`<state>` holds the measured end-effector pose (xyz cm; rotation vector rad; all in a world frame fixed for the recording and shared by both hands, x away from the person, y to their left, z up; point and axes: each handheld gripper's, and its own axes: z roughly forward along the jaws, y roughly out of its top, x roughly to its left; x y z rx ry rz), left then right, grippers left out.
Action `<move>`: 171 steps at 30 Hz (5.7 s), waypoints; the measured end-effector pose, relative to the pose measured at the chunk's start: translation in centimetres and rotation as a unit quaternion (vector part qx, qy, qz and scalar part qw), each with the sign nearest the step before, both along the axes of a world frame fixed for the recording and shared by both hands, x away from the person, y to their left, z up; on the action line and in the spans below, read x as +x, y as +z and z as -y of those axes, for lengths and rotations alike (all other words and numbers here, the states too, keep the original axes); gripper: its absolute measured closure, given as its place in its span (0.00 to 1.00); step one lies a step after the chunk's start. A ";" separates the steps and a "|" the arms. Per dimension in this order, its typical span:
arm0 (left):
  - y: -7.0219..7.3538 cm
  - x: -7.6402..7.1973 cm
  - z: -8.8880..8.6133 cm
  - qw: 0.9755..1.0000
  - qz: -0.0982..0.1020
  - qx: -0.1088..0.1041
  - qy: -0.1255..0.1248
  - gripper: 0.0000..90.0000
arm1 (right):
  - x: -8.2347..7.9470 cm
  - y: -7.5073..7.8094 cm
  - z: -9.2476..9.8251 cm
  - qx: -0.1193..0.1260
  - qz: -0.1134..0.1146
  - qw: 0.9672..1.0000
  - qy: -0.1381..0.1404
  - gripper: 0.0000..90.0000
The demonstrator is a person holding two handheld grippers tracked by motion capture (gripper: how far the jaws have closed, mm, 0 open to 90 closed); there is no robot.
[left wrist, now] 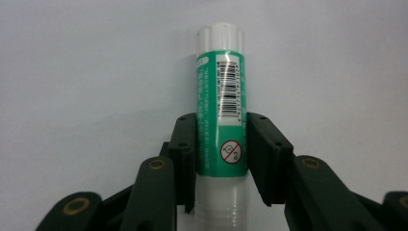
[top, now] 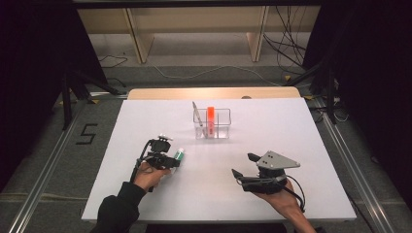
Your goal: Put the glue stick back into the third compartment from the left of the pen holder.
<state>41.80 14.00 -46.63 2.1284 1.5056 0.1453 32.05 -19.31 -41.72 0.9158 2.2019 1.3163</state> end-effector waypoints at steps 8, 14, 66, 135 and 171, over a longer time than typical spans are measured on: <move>1.1 -0.1 0.1 0.998 0.010 -0.022 -0.059 0.73 | 0.0 0.1 0.1 0.002 0.004 1.000 0.002 0.29; 2.1 -0.3 0.6 0.993 0.000 -0.030 -0.112 0.73 | -0.1 0.1 0.0 -0.006 0.013 1.000 0.003 0.29; 5.5 -0.9 8.9 0.942 -0.059 -0.032 -0.329 0.73 | -2.8 -1.0 -3.2 -0.176 0.149 0.971 0.056 0.28; 6.5 -2.0 11.5 0.930 -0.077 -0.031 -0.358 0.73 | -4.3 -5.6 -7.7 -0.475 0.367 0.794 0.096 0.56; 6.8 -2.2 11.3 0.923 -0.084 -0.049 -0.373 0.59 | -4.6 -6.4 -7.4 -0.510 0.385 0.759 0.129 0.74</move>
